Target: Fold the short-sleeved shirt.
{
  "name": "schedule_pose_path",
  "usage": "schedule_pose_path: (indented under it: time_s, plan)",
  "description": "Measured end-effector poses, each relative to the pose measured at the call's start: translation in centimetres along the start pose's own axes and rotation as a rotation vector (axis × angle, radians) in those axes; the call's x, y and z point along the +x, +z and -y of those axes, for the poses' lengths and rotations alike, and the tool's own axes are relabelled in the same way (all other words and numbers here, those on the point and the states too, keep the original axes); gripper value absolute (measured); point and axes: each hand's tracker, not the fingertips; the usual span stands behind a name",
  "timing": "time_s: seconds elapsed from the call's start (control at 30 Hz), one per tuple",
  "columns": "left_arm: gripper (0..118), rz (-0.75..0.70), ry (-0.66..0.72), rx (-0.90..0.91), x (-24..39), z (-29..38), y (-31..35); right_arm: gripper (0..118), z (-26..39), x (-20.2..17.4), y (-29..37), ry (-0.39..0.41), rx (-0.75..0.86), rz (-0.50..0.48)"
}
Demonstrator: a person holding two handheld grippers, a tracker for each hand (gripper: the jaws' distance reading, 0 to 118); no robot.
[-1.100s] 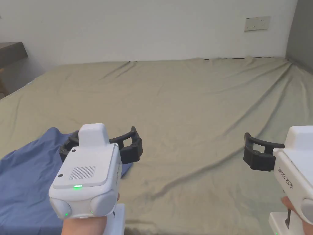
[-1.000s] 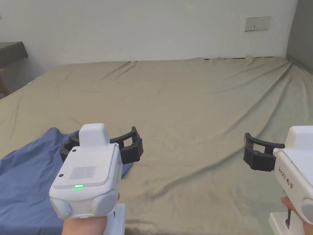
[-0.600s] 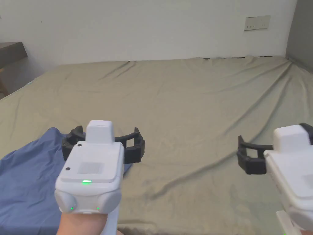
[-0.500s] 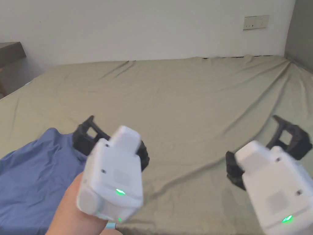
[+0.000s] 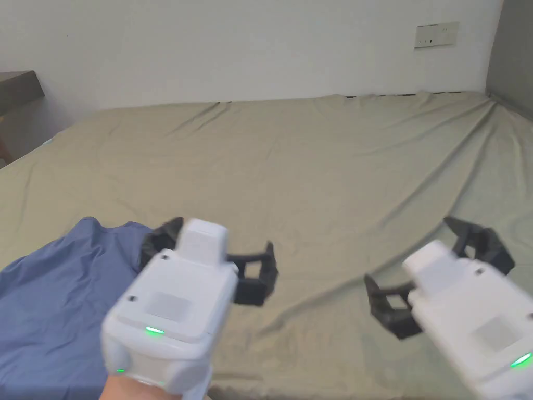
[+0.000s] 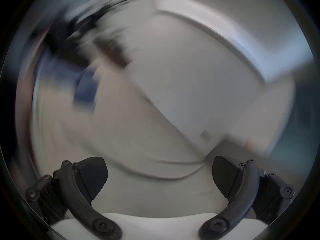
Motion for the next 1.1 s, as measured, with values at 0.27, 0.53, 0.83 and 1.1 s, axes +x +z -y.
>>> schedule_pose_path:
  time_s: [0.27, 0.53, 0.83, 1.1]
  plan:
    - [118, -0.260, 0.269, -0.040, -3.9, -0.3, -0.1, 118, 1.8, 3.4, 0.8, -0.391, -0.028, 0.142]
    - [118, -0.233, 0.109, -0.015, -2.8, 0.5, -0.9, 118, 2.2, 3.5, 0.6, -0.437, -0.061, 0.166]
    - [118, -0.192, 0.003, 0.033, -0.9, 0.2, -0.6, 118, 2.2, 3.6, 0.6, -0.419, -0.070, 0.187]
    - [118, -0.200, 0.029, 0.028, -1.0, -0.2, -0.5, 118, 1.8, 3.7, 0.7, -0.414, -0.059, 0.201]
